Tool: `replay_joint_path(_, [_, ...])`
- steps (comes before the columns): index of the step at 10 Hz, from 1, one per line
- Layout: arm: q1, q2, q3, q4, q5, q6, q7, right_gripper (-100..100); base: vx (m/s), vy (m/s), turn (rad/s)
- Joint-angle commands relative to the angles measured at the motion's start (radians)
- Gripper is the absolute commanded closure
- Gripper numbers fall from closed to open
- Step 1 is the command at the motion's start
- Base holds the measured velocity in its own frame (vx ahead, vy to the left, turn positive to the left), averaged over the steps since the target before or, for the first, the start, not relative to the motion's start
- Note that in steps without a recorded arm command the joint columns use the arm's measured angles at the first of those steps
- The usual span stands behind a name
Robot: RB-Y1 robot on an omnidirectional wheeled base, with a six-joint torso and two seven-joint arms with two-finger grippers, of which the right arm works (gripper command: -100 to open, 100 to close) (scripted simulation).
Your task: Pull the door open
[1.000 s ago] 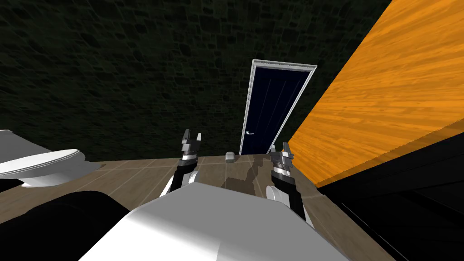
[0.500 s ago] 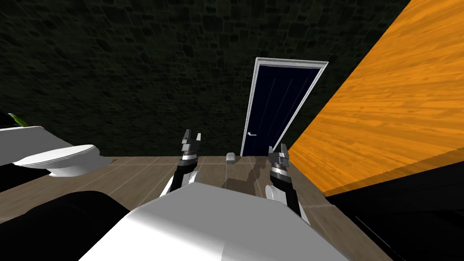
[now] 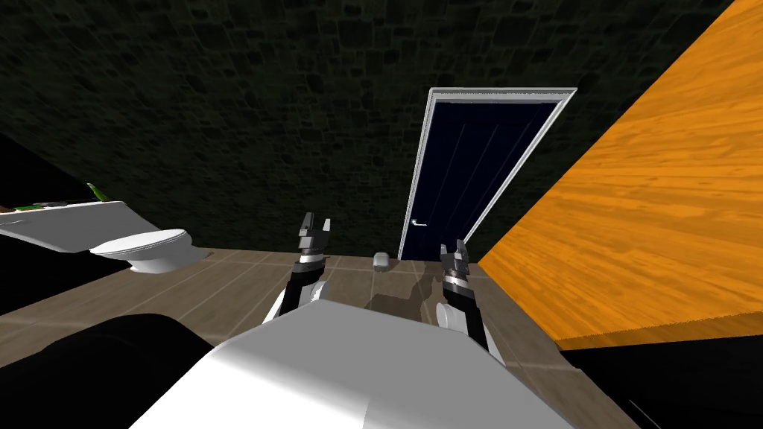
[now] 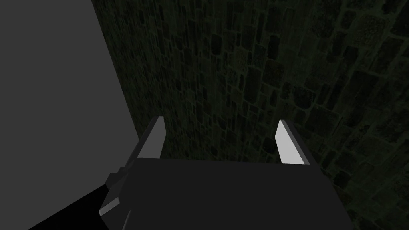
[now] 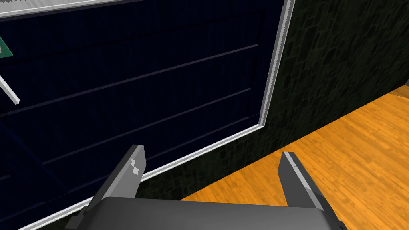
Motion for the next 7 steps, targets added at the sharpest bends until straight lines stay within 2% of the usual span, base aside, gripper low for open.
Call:
replay_joint_path(1, [-0.015, -0.004, -0.008, 0.033, -0.002, -0.005, 0.004, -100, 0.047, -0.046, 0.055])
replay_joint_path(2, [-0.03, -0.009, -0.018, 0.073, -0.004, -0.014, 0.009, -100, 0.049, -0.038, 0.09])
replay_joint_path(3, [-0.03, -0.009, -0.018, 0.073, -0.004, -0.014, 0.009, -100, 0.036, -0.032, 0.06])
replay_joint_path(4, [-0.046, -0.014, -0.028, 0.111, -0.007, -0.023, 0.015, -100, 0.038, -0.034, 0.12])
replay_joint_path(5, [-0.046, -0.014, -0.028, 0.113, -0.007, -0.023, 0.015, -100, 0.032, -0.034, 0.061])
replay_joint_path(7, [-0.08, -0.025, -0.049, 0.181, -0.012, -0.043, 0.027, -100, 0.052, -0.053, 0.144])
